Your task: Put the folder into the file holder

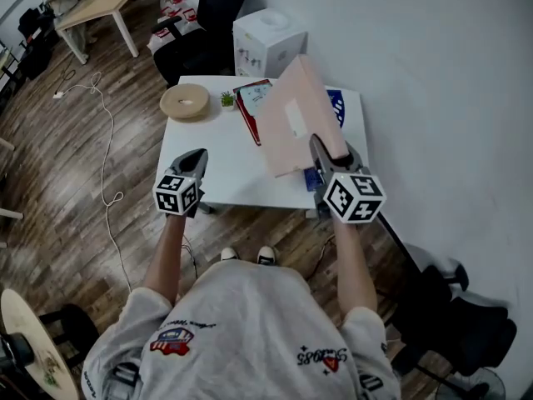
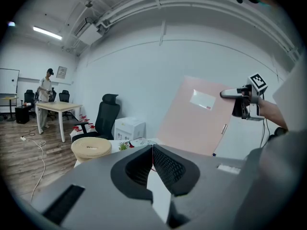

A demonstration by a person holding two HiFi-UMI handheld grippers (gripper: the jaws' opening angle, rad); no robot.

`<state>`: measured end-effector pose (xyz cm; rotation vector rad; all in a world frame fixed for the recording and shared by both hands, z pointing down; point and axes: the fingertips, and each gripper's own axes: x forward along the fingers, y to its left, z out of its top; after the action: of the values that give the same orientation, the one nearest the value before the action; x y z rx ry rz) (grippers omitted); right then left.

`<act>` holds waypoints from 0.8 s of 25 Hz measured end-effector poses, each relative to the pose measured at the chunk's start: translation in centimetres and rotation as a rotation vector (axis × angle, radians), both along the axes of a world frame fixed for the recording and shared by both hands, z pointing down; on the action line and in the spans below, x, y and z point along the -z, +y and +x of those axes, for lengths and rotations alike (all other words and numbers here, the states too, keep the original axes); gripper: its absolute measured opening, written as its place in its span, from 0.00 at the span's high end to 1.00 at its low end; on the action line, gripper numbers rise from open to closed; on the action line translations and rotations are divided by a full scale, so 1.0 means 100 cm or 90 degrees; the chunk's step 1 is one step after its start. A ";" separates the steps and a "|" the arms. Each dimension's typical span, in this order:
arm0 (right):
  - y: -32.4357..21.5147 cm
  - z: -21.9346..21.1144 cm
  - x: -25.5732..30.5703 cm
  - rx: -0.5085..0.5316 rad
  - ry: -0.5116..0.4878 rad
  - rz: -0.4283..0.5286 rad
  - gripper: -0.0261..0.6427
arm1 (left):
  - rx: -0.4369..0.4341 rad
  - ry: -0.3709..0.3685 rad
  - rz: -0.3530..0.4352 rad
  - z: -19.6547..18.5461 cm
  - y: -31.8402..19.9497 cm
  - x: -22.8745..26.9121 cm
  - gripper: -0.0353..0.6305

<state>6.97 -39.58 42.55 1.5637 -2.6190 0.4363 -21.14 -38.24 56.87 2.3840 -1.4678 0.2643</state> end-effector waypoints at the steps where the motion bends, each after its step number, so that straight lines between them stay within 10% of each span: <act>1: -0.001 0.004 0.013 -0.008 -0.008 0.016 0.72 | -0.004 0.001 0.002 0.001 -0.001 0.001 0.94; 13: 0.019 0.092 0.156 -0.148 -0.105 0.215 0.72 | -0.041 0.010 0.011 0.010 0.001 0.007 0.94; 20: 0.046 0.129 0.174 -0.190 -0.046 0.248 0.72 | -0.083 0.019 0.005 0.039 -0.004 0.001 0.94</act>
<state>19.85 -35.00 25.13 2.1042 -2.6466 -0.0137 -17.28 -38.64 56.72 2.4822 -1.3052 0.2540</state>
